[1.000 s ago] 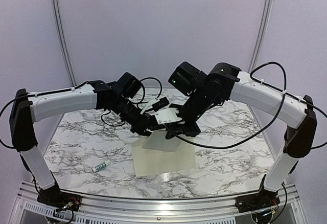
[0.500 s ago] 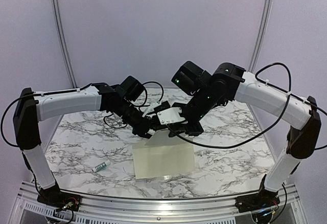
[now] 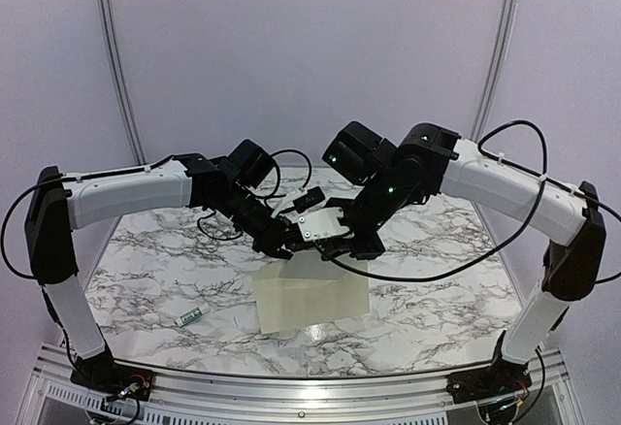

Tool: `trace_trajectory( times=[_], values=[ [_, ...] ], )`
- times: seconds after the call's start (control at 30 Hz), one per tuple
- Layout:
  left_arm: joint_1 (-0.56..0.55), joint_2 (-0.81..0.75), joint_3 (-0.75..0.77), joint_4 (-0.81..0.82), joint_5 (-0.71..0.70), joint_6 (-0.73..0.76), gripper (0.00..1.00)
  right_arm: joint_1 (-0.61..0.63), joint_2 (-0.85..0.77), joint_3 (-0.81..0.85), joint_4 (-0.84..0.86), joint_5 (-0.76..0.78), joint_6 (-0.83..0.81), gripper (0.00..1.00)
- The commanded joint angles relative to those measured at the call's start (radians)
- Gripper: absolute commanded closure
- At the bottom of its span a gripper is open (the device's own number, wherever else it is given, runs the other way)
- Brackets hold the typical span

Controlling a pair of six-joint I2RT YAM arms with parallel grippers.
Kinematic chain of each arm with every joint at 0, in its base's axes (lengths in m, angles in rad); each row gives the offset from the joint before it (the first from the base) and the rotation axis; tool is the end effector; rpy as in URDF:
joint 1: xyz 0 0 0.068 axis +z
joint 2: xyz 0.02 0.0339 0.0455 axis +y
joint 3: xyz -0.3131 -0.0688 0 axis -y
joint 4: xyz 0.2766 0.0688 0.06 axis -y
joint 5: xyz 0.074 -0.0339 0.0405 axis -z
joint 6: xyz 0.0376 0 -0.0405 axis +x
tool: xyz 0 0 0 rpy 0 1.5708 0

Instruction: Place the letter into the envelope and seal it

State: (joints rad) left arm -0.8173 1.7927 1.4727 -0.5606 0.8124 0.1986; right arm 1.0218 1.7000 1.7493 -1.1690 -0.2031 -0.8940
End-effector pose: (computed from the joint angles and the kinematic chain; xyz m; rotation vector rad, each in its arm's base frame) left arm 0.2770 -0.3351 0.3119 1.5158 1.9477 -1.2662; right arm 0.1929 0.3298 0.3978 -2.2348 1.4948 0.3127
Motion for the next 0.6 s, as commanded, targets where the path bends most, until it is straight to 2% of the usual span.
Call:
trace_trajectory(
  times=[0.0,0.57],
  values=[
    [-0.005,0.002,0.035,-0.023,0.035,0.008,1.00,0.007,0.023,-0.008,0.026,0.026,-0.018,1.00],
    [-0.005,0.006,0.042,-0.017,0.047,0.004,1.00,0.007,0.094,-0.005,0.033,0.056,-0.025,1.00]
  ],
)
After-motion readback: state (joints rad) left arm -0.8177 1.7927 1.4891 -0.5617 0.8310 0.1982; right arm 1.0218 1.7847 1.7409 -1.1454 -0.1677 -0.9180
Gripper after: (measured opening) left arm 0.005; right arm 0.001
